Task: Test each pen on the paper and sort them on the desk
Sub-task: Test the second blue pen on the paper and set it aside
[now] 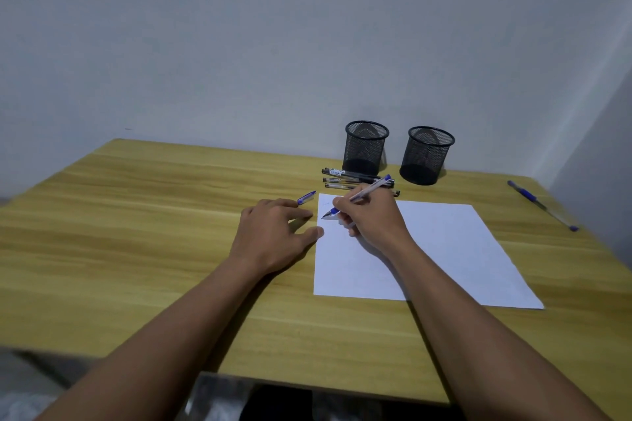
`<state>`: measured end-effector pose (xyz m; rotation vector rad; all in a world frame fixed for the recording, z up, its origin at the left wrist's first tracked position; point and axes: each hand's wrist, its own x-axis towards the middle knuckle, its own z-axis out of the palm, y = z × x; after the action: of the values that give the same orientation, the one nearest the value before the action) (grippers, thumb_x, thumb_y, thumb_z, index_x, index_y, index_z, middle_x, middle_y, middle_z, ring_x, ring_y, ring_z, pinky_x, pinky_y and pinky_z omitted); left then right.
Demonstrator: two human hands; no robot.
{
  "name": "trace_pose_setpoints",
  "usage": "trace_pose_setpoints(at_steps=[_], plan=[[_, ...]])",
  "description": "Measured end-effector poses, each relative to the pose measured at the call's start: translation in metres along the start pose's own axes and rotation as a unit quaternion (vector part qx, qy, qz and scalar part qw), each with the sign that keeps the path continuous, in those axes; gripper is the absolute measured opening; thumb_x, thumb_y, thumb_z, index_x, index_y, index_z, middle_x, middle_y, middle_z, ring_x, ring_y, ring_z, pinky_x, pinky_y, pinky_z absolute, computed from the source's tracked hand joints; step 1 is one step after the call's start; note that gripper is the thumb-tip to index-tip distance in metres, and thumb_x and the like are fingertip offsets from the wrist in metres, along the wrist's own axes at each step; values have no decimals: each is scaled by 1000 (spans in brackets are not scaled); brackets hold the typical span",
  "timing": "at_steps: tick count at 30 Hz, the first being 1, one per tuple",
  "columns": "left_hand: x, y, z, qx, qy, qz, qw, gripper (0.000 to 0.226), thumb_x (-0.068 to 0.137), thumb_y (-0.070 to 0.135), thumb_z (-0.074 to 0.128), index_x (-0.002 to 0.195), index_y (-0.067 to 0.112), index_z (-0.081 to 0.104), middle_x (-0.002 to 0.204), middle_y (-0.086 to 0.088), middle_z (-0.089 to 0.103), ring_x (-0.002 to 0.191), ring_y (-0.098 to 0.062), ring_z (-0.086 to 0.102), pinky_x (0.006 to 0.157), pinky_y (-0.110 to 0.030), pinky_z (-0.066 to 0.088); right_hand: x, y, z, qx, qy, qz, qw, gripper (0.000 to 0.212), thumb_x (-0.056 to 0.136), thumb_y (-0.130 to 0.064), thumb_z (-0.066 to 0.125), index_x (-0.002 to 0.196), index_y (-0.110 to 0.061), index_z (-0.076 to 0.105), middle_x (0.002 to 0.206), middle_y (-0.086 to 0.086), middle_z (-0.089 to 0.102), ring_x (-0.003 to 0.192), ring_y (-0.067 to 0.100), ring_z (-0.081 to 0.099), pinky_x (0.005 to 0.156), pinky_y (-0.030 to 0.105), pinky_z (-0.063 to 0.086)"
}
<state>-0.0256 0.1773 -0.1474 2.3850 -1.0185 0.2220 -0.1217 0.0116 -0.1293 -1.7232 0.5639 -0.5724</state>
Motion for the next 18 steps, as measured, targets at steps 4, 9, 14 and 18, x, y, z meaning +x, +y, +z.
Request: trace_pose_setpoints(at_steps=[4,9,14,18], plan=[[0,0,0,-2,-2,-3,1000,52,76,71,57,116,41,70,135,14,61,129,-12,47,103,-41,35,2,3,1,-13,30,-15,999,10,91,-15,74,87,-7,72,67,10,70,58,17,62,54,30,53],[0,0,0,-2,-2,-1,1000,51,77,71,57,117,42,70,135,14,61,128,-12,48,102,-41,36,2,5,2,-17,29,-11,999,8,90,-15,75,86,-9,71,71,12,72,61,18,66,56,29,54],[-1,0,-1,-8,-1,-3,1000,51,76,71,58,116,42,70,135,14,61,128,-11,47,104,-41,36,3,7,0,-28,26,-6,999,9,89,-14,75,86,-8,70,70,13,72,60,21,66,57,31,55],[-2,1,-1,-8,0,-1,1000,51,77,71,58,116,42,71,135,14,61,128,-11,48,104,-41,36,5,10,-1,-26,39,-1,999,9,89,-15,75,87,-7,71,70,12,73,60,22,68,58,32,57]])
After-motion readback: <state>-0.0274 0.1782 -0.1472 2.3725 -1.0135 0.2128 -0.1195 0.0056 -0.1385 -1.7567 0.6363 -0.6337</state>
